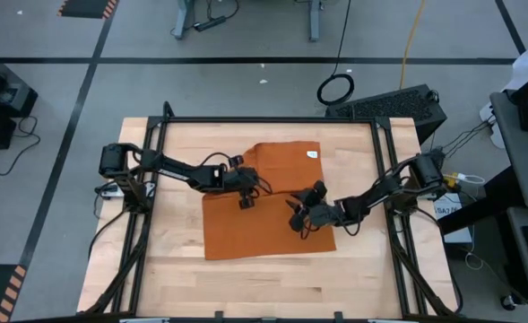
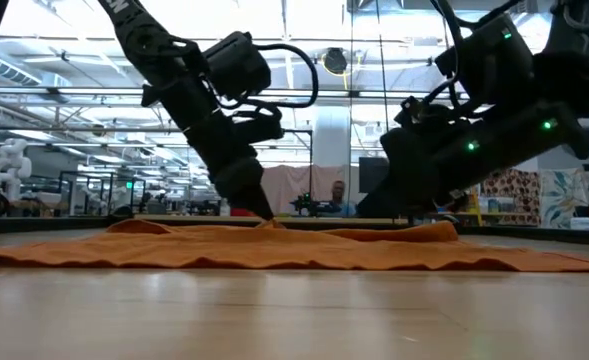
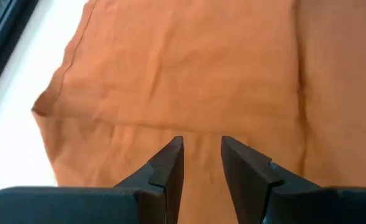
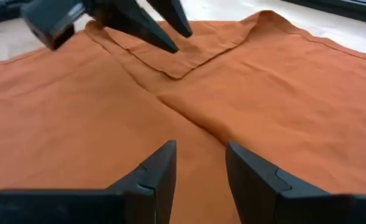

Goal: Roll towel into tight, uniform cylinder
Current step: Fold the brown towel

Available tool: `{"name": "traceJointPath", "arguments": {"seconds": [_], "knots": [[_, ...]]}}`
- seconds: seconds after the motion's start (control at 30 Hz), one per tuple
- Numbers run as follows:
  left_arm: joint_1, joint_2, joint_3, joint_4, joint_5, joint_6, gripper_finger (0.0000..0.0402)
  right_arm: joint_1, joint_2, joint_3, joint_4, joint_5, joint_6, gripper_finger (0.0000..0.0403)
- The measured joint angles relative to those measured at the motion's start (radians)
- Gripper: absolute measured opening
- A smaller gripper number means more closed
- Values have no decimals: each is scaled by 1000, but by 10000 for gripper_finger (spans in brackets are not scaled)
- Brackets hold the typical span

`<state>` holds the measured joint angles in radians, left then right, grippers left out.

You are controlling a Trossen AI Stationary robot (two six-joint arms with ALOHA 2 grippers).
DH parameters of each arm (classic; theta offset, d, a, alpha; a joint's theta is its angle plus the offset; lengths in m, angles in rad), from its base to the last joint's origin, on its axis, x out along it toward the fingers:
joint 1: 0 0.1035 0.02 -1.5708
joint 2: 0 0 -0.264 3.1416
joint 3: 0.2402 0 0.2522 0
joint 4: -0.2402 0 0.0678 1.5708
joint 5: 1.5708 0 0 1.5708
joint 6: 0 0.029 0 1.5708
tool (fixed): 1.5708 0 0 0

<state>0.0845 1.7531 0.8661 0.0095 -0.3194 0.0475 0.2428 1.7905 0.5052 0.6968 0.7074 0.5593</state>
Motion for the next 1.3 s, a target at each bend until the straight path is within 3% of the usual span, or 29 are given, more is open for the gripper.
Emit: {"name": "traceJointPath", "arguments": {"seconds": [0.13,0.33,0.6,0.8,1.3], "knots": [[3,0,0,7,-7,9,116,2,30,0,10,0,-26,130],[-7,0,0,5,68,-9,134,2,67,0,14,-2,-54,130],[-34,1,-34,29,59,-6,151,2,96,0,64,-5,-132,130],[-33,15,-89,162,54,22,150,2,97,0,64,-3,-132,130],[-11,28,-88,181,80,64,119,2,97,0,70,-2,-116,130]]}}
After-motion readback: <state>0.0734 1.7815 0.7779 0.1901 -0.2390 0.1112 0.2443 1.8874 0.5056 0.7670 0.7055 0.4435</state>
